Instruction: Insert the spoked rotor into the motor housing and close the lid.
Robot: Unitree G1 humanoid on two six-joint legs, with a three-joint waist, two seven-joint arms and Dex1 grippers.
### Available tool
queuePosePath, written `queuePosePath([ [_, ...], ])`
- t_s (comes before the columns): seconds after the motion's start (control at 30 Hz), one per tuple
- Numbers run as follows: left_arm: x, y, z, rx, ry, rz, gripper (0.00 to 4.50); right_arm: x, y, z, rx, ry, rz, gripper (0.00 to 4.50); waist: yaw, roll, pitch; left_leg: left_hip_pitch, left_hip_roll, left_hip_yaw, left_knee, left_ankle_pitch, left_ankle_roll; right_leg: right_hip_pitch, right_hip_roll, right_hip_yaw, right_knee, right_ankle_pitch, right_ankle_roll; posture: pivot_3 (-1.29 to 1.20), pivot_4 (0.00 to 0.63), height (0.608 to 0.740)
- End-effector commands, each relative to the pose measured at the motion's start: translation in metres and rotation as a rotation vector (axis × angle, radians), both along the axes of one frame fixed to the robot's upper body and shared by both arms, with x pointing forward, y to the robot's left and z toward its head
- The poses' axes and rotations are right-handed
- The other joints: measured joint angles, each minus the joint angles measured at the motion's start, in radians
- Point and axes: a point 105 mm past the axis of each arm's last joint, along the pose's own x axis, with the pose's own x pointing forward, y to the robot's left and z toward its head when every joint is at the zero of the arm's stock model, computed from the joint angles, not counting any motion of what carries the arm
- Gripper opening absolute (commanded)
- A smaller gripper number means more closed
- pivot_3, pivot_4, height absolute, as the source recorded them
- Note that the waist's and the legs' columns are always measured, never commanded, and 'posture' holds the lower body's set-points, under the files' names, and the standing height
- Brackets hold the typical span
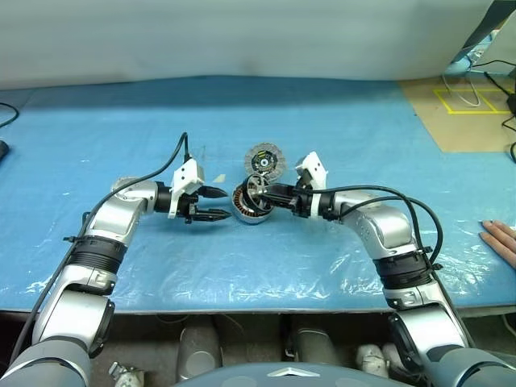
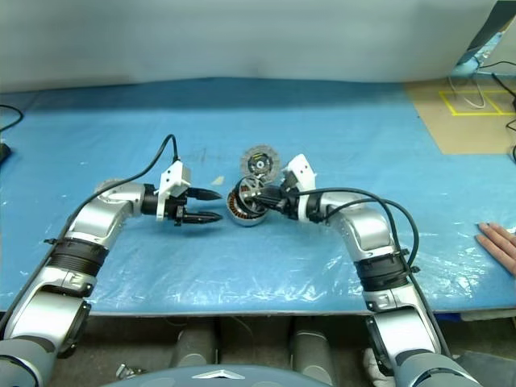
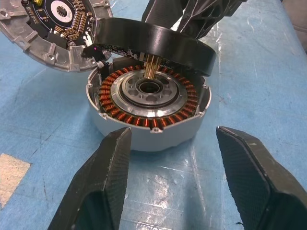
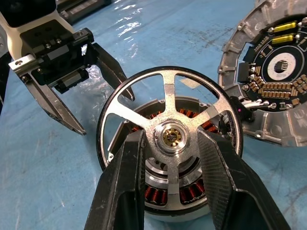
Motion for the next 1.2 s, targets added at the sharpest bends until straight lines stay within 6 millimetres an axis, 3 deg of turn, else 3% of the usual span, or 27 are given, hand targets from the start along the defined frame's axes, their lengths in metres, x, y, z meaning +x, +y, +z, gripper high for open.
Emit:
queuePosePath([
  [0.03, -0.002, 0.000, 0.008, -0.007, -0.040, -0.012, 2.97, -0.001, 0.002, 0.010, -0.001, -0.054, 0.026, 1.59, 0.000, 0.000, 0.000, 0.000, 0.000, 0.000, 0.000, 0.000, 0.000, 0.000, 0.000, 0.000, 0.000, 0.000, 0.000, 0.00, 0.150, 0.740],
  [0.17, -0.002, 0.001, 0.008, -0.008, -0.039, -0.009, 2.97, 0.001, 0.005, 0.019, 0.025, -0.054, 0.018, 2.91, 0.000, 0.000, 0.000, 0.000, 0.000, 0.000, 0.000, 0.000, 0.000, 0.000, 0.000, 0.000, 0.000, 0.000, 0.000, 0.00, 0.150, 0.740],
  [0.5, -0.003, 0.004, 0.009, -0.012, -0.033, -0.003, 2.97, 0.001, 0.011, 0.043, 0.101, -0.090, 0.041, 2.91, 0.000, 0.000, 0.000, 0.000, 0.000, 0.000, 0.000, 0.000, 0.000, 0.000, 0.000, 0.000, 0.000, 0.000, 0.000, 0.00, 0.150, 0.740],
  [0.6, -0.002, 0.004, 0.009, -0.015, -0.037, 0.005, 2.97, -0.002, 0.016, 0.039, 0.076, -0.107, 0.060, 2.30, -0.001, 0.000, 0.000, 0.000, 0.000, 0.000, 0.000, 0.000, 0.000, 0.000, 0.000, 0.000, 0.000, 0.000, 0.000, 0.00, 0.150, 0.740],
  [0.8, -0.001, 0.003, 0.012, -0.034, -0.041, 0.024, 2.97, 0.001, 0.027, 0.016, 0.001, -0.108, 0.054, 0.12, -0.001, 0.000, 0.000, 0.000, 0.000, 0.000, 0.000, 0.000, 0.000, 0.000, 0.000, 0.000, 0.000, 0.000, 0.000, 0.00, 0.150, 0.740],
  [0.9, -0.001, 0.005, 0.013, -0.056, -0.025, 0.033, 2.97, -0.003, 0.034, 0.014, 0.043, -0.053, 0.088, 0.04, -0.001, 0.000, 0.000, 0.000, 0.000, 0.000, 0.000, 0.000, 0.000, 0.000, 0.000, 0.000, 0.000, 0.000, 0.000, 0.00, 0.150, 0.740],
  [1.0, 0.003, 0.014, 0.013, -0.057, -0.023, 0.059, 2.97, 0.002, 0.036, -0.002, -0.019, -0.044, 0.071, 0.04, -0.001, 0.000, 0.000, 0.000, 0.000, 0.000, 0.000, 0.000, 0.000, 0.000, 0.000, 0.000, 0.000, 0.000, 0.000, 0.00, 0.150, 0.740],
  [1.2, 0.022, 0.018, 0.040, -0.191, -0.010, 0.140, 2.97, 0.006, 0.028, -0.022, -0.024, 0.042, 0.026, 0.04, -0.001, 0.000, 0.000, 0.000, 0.000, 0.000, 0.000, 0.000, 0.000, 0.000, 0.000, 0.000, 0.000, 0.000, 0.000, 0.00, 0.150, 0.740],
])
